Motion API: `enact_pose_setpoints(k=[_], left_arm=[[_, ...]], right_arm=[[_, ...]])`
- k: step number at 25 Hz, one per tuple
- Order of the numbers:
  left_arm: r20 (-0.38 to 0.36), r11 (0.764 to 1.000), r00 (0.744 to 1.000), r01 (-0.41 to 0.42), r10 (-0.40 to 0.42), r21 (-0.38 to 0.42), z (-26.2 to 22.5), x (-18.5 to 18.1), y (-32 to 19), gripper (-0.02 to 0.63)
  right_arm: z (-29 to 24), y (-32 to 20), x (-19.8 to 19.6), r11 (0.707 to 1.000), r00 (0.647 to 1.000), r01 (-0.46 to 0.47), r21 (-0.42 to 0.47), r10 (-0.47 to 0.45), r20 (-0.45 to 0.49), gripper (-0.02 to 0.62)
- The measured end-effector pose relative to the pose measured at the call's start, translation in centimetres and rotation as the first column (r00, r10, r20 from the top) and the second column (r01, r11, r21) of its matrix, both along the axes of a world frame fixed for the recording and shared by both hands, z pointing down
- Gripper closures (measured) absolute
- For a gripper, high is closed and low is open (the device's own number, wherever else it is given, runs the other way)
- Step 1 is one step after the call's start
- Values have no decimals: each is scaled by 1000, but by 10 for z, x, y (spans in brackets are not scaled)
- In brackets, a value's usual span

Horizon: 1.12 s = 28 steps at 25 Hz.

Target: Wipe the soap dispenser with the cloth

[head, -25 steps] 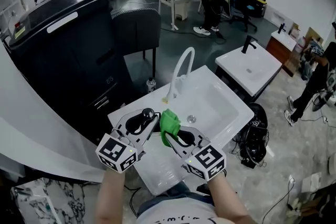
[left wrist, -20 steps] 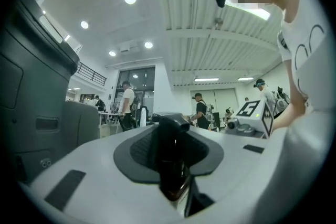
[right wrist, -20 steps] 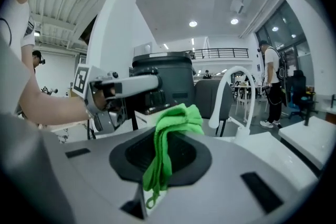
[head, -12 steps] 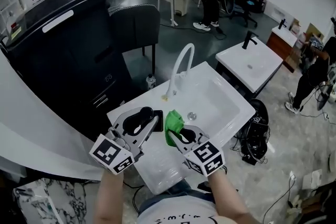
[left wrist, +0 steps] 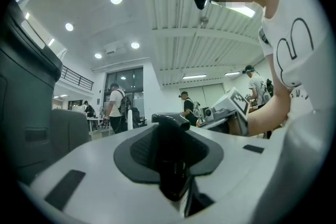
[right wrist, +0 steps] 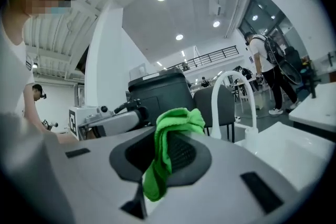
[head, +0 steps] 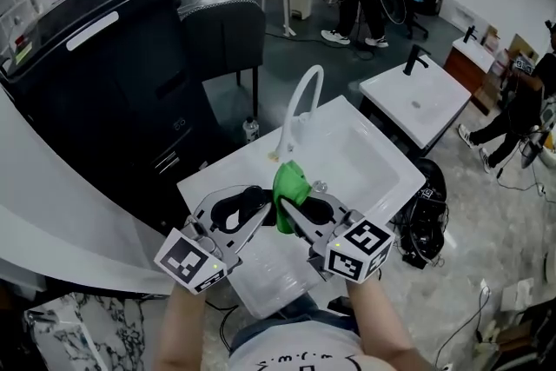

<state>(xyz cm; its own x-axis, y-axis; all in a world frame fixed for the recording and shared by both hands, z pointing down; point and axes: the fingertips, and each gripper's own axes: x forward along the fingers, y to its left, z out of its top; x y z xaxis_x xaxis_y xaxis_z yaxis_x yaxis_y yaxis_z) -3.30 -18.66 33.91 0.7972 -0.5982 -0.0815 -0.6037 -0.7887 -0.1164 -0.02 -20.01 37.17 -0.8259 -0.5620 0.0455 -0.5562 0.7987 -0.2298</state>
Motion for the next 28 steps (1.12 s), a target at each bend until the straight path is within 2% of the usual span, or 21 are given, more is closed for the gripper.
enact_pose_setpoints(k=[3,6,9,12,15,17,18,21,22,23,24,28], left_arm=[[1,999,1000,-20,20,32,-6,3,6,500],[-1,997,999,-45,45,58,-13,5,14,500],[86,995,995,-60,53,83,-11,9,21,500],[229,986,971,-99,67,132,-1,16,31,500],[354,965,931,-166,86,202,12,29,43,500],[473,943,878,-220,80,248,27,36,49,500],[544,928,836,-256,70,273,37,39,52,500],[729,860,684,-383,19,336,63,45,63,499],[758,842,652,-411,4,349,69,46,66,499],[769,831,639,-424,-6,359,71,47,67,499],[767,828,642,-424,-10,366,72,46,67,499],[735,823,677,-404,-24,399,67,47,68,500]], right_arm=[[11,-12,5,999,1000,-11,-46,12,13,546],[30,-22,5,996,999,-21,-88,18,-32,546],[45,-24,2,994,997,-1,-112,-8,-81,546],[53,-25,6,995,986,11,-97,-27,-162,546],[44,-29,20,998,981,2,-62,-14,-195,546],[33,-28,28,999,984,21,-45,-28,-178,546],[27,-24,29,998,985,47,-37,-52,-166,546],[15,-8,28,987,976,162,-16,-163,-142,546],[13,-3,27,980,970,198,-11,-198,-140,546],[13,2,26,973,963,230,-8,-229,-141,546],[13,7,25,966,956,258,-6,-256,-146,546],[22,19,20,940,927,341,-27,-341,-159,546]])
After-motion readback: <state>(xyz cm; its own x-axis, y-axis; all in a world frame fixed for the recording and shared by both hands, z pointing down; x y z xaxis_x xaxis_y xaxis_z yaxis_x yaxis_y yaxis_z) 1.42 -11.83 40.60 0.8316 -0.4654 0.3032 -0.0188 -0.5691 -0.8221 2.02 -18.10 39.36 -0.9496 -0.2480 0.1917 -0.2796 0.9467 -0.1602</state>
